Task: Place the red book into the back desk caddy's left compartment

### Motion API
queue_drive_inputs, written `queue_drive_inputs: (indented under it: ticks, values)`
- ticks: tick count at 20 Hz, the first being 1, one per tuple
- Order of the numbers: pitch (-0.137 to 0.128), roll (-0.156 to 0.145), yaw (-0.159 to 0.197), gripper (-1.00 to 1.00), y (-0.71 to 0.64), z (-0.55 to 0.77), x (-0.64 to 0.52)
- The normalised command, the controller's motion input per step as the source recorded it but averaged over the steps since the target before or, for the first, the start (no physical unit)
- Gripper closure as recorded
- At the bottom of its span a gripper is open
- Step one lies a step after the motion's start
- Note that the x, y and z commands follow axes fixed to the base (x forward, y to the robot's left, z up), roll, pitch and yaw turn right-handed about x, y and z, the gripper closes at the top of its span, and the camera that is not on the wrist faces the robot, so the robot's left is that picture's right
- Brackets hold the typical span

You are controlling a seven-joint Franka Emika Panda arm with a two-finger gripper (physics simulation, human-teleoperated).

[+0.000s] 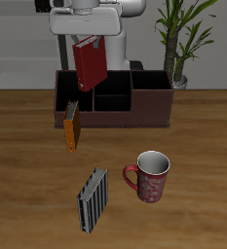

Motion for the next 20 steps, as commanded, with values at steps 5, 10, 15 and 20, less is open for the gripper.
queue_drive_inputs:
  ticks: [5,10,15,20]
  values:
    - [0.003,0.028,0.061,1.00,0.21,0.00,-0.46]
    - [0.024,-0.013,0.106,1.00,0.16,-0.14,-0.43]
    - [0.014,-0.009,0.144,1.00,-0.06,-0.18,-0.18]
    - [-0.029,-0.062,0.041,1.00,-0.30,0.06,-0.13]
